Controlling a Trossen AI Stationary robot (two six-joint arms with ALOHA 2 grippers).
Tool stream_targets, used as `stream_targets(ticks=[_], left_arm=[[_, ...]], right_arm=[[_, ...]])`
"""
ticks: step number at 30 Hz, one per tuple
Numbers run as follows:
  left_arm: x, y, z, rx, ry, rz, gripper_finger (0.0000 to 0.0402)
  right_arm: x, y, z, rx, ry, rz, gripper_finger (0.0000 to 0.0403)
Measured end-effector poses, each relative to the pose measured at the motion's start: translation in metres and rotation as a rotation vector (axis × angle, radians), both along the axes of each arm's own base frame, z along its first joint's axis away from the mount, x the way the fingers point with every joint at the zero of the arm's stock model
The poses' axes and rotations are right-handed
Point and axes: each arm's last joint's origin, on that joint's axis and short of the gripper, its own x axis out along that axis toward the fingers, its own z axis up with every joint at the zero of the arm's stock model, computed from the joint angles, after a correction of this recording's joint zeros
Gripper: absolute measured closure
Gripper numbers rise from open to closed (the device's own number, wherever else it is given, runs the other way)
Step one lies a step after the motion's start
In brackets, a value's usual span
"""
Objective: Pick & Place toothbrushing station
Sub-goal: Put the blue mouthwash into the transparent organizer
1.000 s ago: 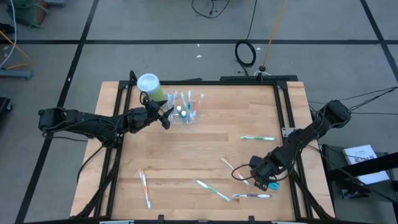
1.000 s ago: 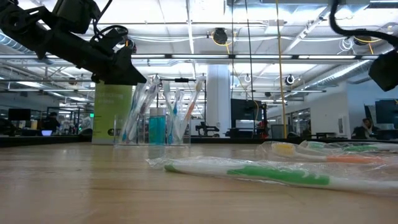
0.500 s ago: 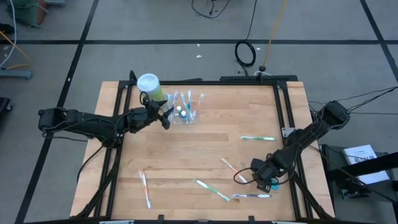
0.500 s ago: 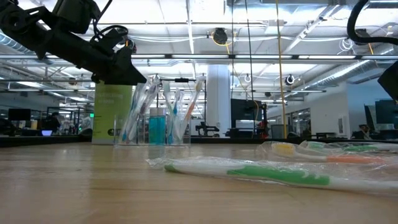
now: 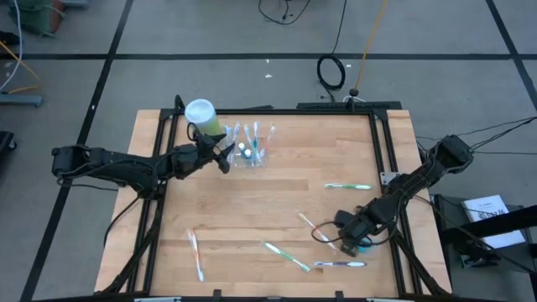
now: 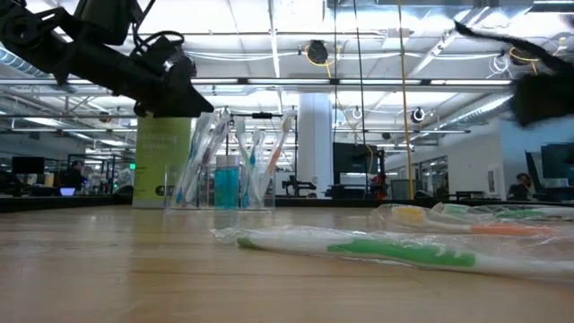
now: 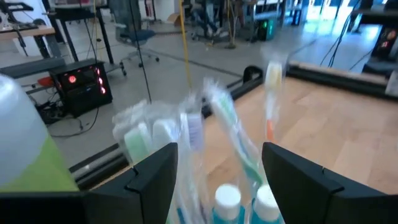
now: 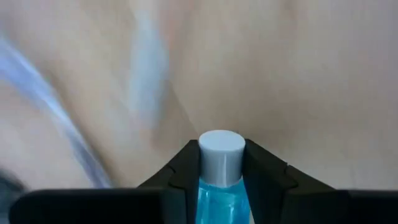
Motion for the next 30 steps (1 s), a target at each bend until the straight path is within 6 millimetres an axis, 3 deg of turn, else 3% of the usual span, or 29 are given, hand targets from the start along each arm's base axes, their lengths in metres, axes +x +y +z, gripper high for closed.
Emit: stream_targets(ticks=[7,10,15,19,23,30], left_arm=[[0.002,-0.002,0.012,0.076,-0.075,-0.038,0.0160],[0.003,-0.004,0.015,0.117,-0.086,-0.055,0.0160],[0.002,-0.009,0.023,0.169,-0.112,-0.069,0.0160],[-0.002,-0.012,0.033,0.218,-0.162,-0.079,0.0160],[-0.008,-0.015,0.042,0.256,-0.193,-0.085,0.0160],[-0.016,-0.018,0.048,0.244,-0.201,-0.121,0.0160]], right_arm=[[0.031,-0.008,0.044,-0.148,-0.599,0.165,0.0318],[0.045,-0.019,0.062,-0.397,-0.823,0.244,0.0312],[0.076,-0.049,0.080,-0.793,-1.027,0.259,0.0310],[0.107,-0.079,0.084,-0.899,-1.240,0.163,0.0310],[0.133,-0.109,0.066,-0.866,-1.438,0.197,0.0310],[0.194,-0.151,0.048,-0.870,-1.454,0.243,0.0310]])
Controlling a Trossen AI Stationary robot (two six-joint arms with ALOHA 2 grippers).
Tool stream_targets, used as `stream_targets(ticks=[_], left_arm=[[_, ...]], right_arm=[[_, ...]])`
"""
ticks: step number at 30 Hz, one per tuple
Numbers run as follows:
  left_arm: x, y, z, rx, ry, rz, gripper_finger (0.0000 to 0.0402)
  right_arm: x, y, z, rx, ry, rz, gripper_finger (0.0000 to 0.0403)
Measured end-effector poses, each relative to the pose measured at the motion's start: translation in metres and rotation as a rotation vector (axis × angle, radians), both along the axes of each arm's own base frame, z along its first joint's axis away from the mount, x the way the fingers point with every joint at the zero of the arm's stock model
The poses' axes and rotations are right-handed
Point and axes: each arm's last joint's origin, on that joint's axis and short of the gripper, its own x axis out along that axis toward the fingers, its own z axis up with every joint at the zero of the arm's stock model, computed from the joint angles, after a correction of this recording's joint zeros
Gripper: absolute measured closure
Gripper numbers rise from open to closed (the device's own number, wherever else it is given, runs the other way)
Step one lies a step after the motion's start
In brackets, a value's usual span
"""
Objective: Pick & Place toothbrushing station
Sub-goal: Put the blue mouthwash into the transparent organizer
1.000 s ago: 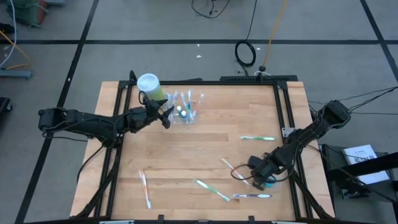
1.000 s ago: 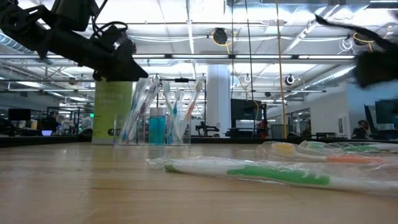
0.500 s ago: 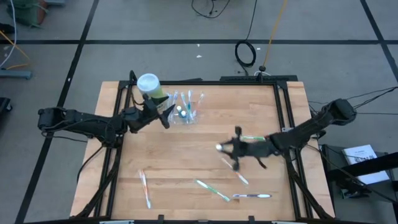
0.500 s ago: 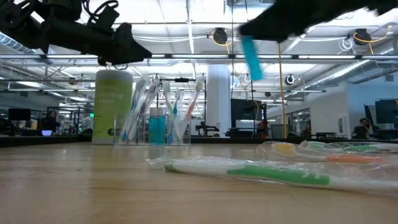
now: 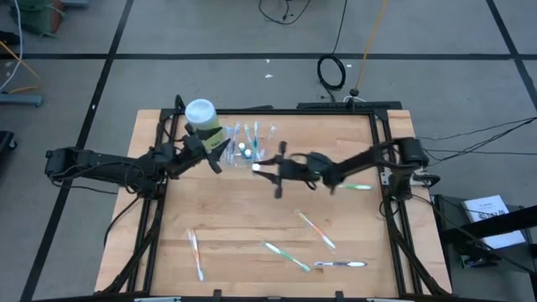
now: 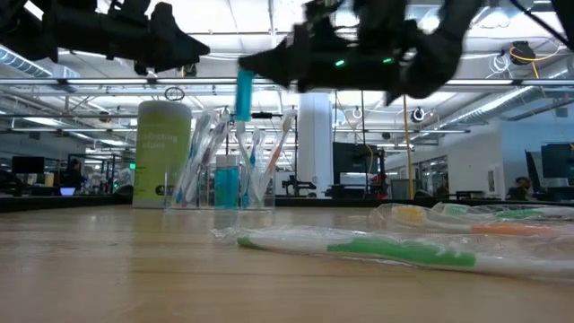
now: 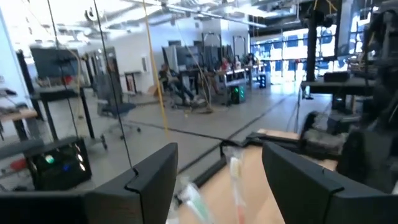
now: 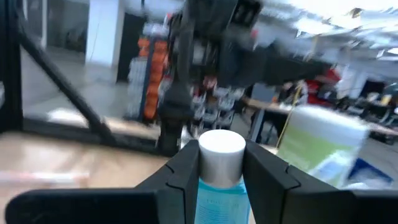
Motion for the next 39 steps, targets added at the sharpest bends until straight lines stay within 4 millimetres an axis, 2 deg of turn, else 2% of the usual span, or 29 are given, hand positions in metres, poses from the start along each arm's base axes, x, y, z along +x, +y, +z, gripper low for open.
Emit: stream_targets(ticks=[5,9,12,17,26,30,39], left_arm=[[0.001,-0.001,-0.007,-0.052,0.046,-0.018,0.0160],[0.001,-0.001,-0.010,-0.017,0.109,-0.009,0.0160],[-0.001,-0.002,-0.008,0.014,0.117,0.013,0.0160],[-0.004,-0.004,-0.006,0.023,0.114,0.059,0.0160],[-0.006,-0.006,-0.003,0.045,0.112,0.058,0.0160],[-0.006,-0.006,-0.003,0.041,0.105,0.057,0.0160],[-0.006,-0.006,-0.003,0.039,0.104,0.057,0.0160]], right_arm=[[0.045,-0.022,0.000,-0.024,0.075,-0.094,0.0310],[0.067,-0.043,0.001,0.012,0.039,-0.167,0.0310],[0.079,-0.053,-0.010,0.048,0.061,-0.182,0.0310],[0.083,-0.062,-0.028,0.103,0.105,-0.201,0.0310],[0.083,-0.065,-0.031,0.119,0.128,-0.276,0.0310],[0.082,-0.065,-0.038,0.174,0.193,-0.279,0.0307],[0.079,-0.074,-0.049,0.185,0.309,-0.307,0.0262]])
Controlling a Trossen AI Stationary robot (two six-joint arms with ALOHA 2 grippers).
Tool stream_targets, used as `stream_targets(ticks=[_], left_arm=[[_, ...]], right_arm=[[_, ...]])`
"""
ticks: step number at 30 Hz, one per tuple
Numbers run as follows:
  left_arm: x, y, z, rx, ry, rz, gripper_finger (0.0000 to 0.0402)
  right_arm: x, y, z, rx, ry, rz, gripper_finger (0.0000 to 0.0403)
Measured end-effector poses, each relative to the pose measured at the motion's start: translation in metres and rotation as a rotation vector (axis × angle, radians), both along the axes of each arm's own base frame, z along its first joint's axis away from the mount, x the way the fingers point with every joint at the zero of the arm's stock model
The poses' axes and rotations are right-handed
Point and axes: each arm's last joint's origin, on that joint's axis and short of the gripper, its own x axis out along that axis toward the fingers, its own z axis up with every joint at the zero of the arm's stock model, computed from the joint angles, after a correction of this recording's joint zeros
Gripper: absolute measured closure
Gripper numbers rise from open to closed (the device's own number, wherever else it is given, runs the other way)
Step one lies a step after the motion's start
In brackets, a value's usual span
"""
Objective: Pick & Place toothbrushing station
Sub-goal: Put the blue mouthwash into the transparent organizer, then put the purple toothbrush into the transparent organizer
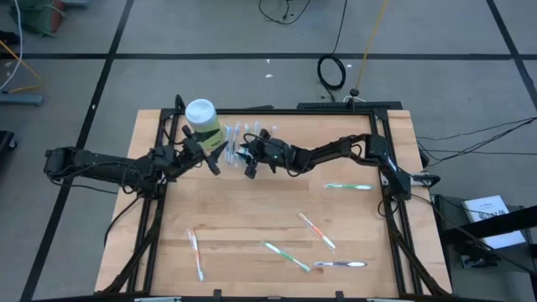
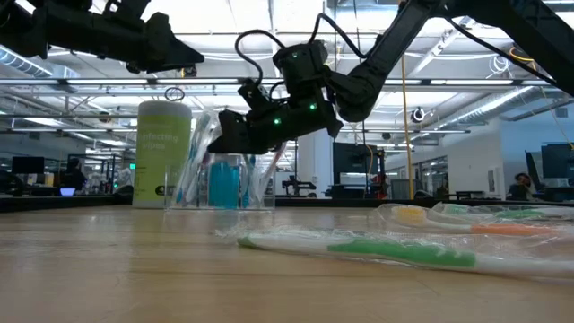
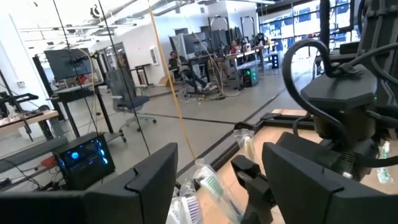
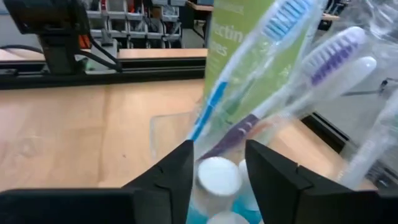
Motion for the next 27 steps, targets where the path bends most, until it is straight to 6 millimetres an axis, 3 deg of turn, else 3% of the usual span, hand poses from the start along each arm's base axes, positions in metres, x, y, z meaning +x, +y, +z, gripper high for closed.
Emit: stream_targets(ticks=[7,14,19,27], left_arm=[[0.000,0.000,-0.001,-0.001,0.008,0.000,0.0160],[0.000,0.000,-0.001,-0.001,0.015,-0.001,0.0160],[0.000,0.000,-0.002,-0.001,0.020,-0.001,0.0160],[0.000,0.000,-0.002,-0.009,0.015,-0.002,0.0160]], right_arm=[[-0.002,-0.002,0.006,-0.002,0.007,-0.004,0.0229],[-0.015,0.012,0.051,-0.035,0.087,0.030,0.0219],[-0.041,0.038,0.078,-0.002,0.319,0.088,0.0218],[-0.104,0.078,0.105,0.204,0.699,0.076,0.0230]])
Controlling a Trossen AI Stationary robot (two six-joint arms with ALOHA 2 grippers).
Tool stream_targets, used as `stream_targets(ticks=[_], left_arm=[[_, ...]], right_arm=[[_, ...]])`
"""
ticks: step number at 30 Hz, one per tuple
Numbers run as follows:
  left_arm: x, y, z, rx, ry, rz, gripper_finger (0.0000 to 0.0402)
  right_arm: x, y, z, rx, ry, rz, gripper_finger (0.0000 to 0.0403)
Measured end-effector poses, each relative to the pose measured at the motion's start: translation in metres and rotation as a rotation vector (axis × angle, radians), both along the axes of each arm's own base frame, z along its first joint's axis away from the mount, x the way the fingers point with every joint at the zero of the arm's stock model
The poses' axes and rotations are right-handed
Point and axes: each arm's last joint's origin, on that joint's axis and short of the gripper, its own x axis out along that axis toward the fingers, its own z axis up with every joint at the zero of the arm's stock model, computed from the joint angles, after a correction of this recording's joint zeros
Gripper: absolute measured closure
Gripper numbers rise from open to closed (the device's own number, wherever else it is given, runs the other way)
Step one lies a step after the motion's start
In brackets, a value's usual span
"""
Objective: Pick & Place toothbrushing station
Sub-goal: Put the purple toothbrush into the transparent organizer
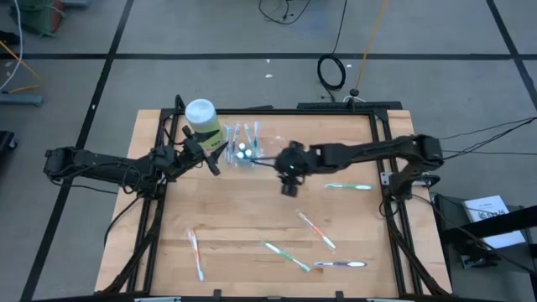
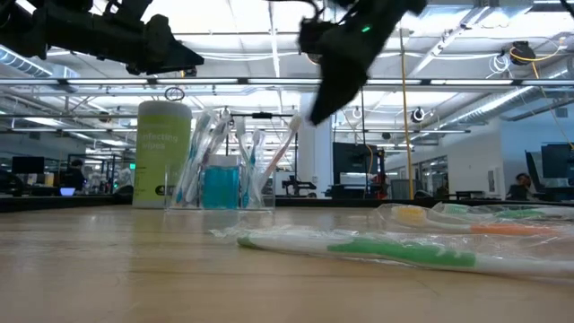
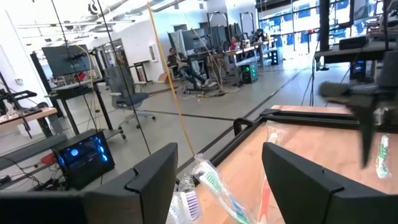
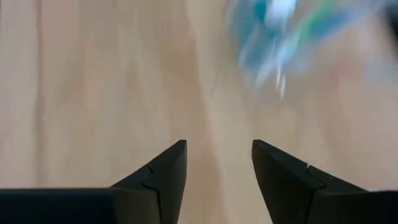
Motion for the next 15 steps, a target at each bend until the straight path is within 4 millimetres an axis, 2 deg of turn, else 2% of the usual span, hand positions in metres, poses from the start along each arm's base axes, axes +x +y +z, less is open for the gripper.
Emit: stream_targets(ticks=[3,7,11,15], left_arm=[[0.000,0.000,0.000,-0.002,-0.001,0.000,0.0160],[0.000,0.000,0.000,-0.002,-0.002,0.000,0.0160],[0.000,0.000,0.000,-0.015,-0.011,-0.002,0.0160],[0.000,0.000,0.000,-0.020,-0.014,-0.002,0.0160]], right_arm=[[-0.026,0.015,0.004,0.076,0.150,-0.080,0.0234],[-0.054,0.034,-0.004,0.144,0.249,-0.179,0.0236],[-0.078,0.045,-0.026,0.170,0.281,-0.214,0.0236],[-0.104,0.046,-0.053,0.150,0.372,-0.214,0.0236]])
